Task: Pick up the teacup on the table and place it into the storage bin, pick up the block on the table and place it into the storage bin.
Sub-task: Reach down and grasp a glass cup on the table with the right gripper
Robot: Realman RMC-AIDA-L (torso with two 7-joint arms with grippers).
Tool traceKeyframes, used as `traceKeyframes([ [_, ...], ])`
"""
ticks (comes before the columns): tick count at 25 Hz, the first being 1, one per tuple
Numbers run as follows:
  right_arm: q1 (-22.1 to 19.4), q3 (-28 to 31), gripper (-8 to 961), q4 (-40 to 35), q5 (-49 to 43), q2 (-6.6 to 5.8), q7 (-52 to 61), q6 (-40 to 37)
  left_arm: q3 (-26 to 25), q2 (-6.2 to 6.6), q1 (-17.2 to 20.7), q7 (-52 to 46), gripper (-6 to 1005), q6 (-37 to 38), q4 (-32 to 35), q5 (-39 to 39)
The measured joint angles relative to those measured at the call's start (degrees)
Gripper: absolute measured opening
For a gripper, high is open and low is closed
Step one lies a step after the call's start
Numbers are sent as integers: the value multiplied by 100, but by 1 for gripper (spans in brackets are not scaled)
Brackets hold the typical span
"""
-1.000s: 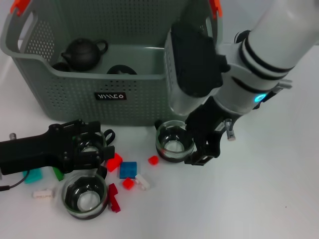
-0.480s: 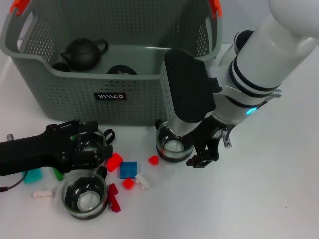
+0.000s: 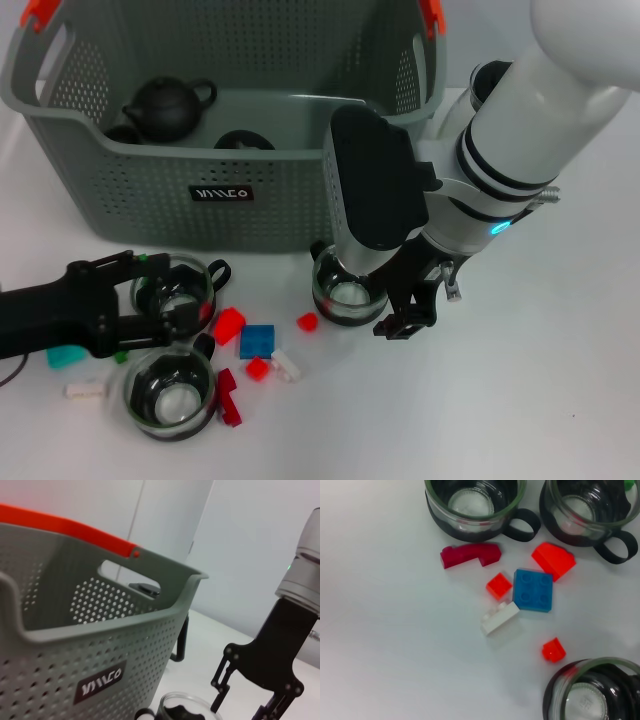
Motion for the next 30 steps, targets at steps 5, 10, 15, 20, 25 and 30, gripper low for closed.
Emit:
traceKeyframes([
  [5, -12, -16, 550, 115, 8, 10, 0, 134, -45, 62, 159, 0, 903, 69, -41, -47],
  [10, -47, -180, 550, 194, 133, 26, -74, 399, -68, 65, 171, 0, 902, 70, -20, -39],
  [15, -58, -370, 550, 400, 191, 28, -110, 677, -69, 63, 168, 0, 902, 62, -12, -35],
  [20, -71, -476, 550, 458, 277, 28, -119, 796, -69, 68, 151, 0, 902, 64, -9, -35],
  [25, -70, -483, 549, 508, 284, 28, -122, 806, -69, 71, 127, 0, 902, 69, -9, -37],
  [30, -69, -487, 546, 516, 285, 27, -95, 804, -69, 69, 126, 0, 902, 65, -9, -52],
])
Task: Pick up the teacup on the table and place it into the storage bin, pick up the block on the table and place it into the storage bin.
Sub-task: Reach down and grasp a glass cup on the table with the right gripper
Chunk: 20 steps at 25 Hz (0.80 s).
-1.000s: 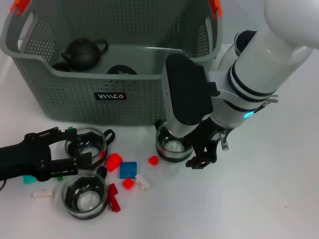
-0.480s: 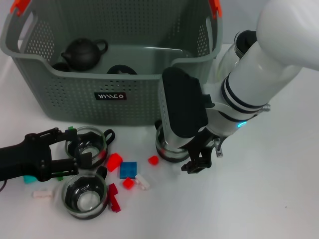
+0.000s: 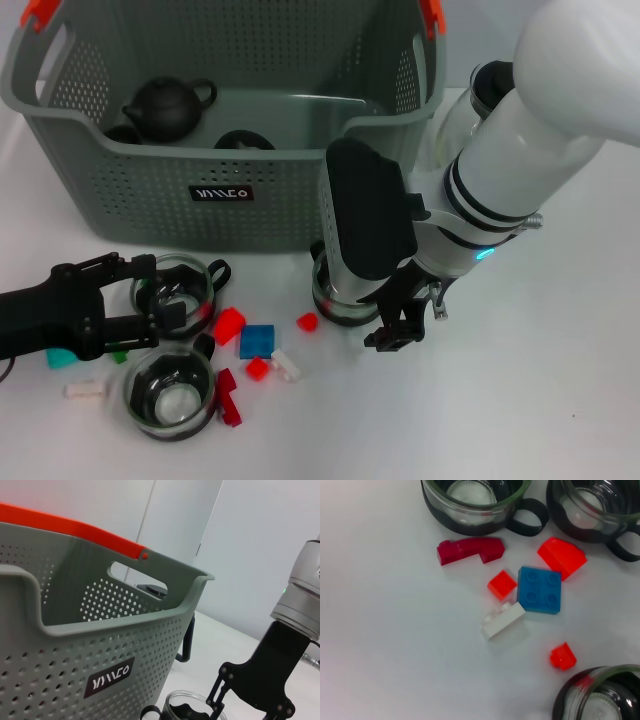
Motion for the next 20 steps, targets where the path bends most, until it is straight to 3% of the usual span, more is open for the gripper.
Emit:
traceKeyframes([
  [10, 9, 10, 409, 3, 99, -15, 6, -49, -6, -11, 0, -11, 902, 22, -1, -10],
  [20, -14, 188, 83, -265, 107, -37, 90, -423, -9, -20, 7, -18, 902, 35, -1, -10],
])
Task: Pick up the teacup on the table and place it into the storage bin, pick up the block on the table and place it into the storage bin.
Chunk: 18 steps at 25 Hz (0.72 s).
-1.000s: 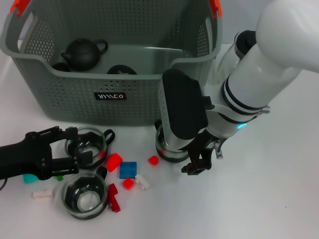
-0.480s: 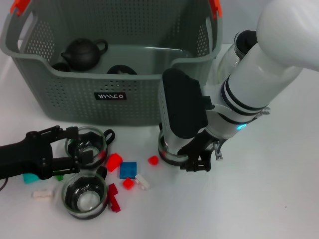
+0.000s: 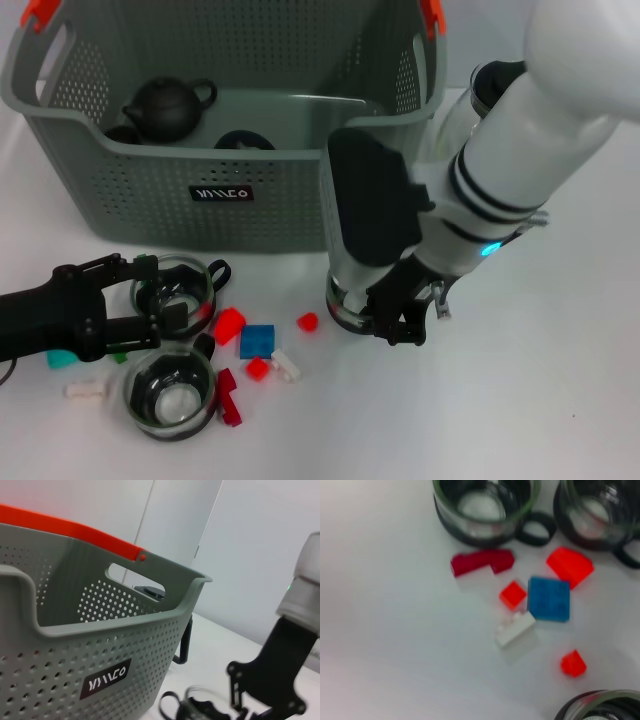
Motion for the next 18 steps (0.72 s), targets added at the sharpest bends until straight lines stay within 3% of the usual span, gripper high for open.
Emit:
traceKeyframes([
  [5, -77, 912, 57, -1016, 23, -14, 301, -1422, 0, -1, 8, -5, 902, 3, 0, 0],
  [11, 266, 2911, 56, -1909, 613, -24, 1080, -3062, 0, 0, -28, 4, 902, -6, 0, 0],
  [14, 373, 3805, 56, -2203, 1114, -30, 1144, -3151, 0, 0, -58, 6, 902, -14, 0, 0],
  [18, 317, 4360, 56, -2399, 1409, -63, 1150, -2152, 0, -10, -64, 8, 902, -14, 1, 1],
])
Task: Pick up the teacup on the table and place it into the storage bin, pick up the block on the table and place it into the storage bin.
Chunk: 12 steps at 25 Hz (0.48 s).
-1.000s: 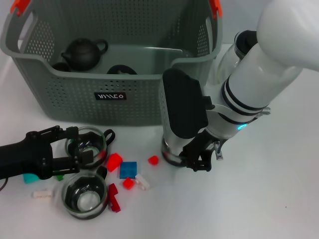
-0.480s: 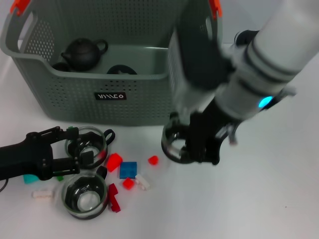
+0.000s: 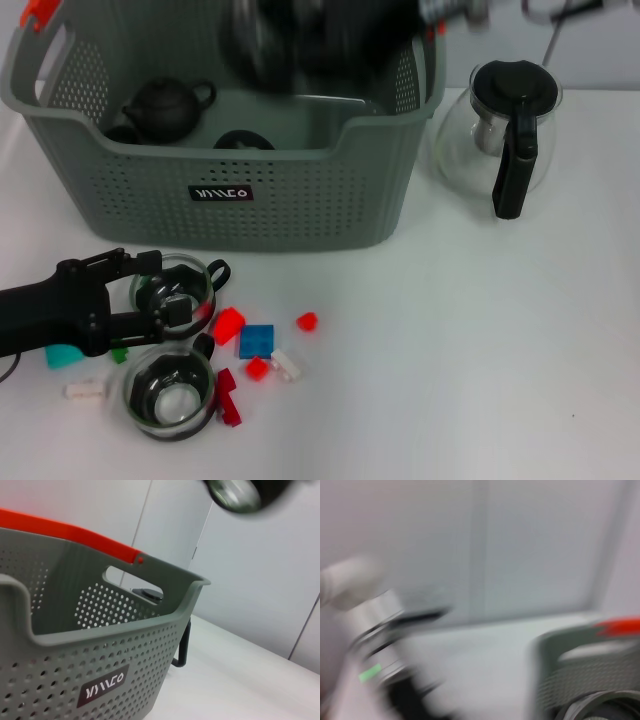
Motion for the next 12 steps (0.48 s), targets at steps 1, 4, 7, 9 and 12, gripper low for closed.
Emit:
traceKeyframes([
  [1, -12, 4, 56, 32, -35, -9, 10, 323, 0, -4, -1, 0, 902, 3, 0, 0],
  [4, 72, -163, 56, 393, -504, -14, 104, 1330, 0, -15, -31, -3, 902, 9, -1, 0],
  [7, 381, -446, 57, 1128, -1189, 0, 292, 2219, 0, -20, -54, -8, 902, -11, 8, 0],
  [9, 692, -627, 57, 1863, -1606, -2, 446, 2786, 0, -29, -80, -6, 902, -29, 9, 0],
  [12, 1254, -710, 57, 3145, -2029, -14, 515, 3526, 0, -35, -114, -5, 902, -36, 9, 0],
])
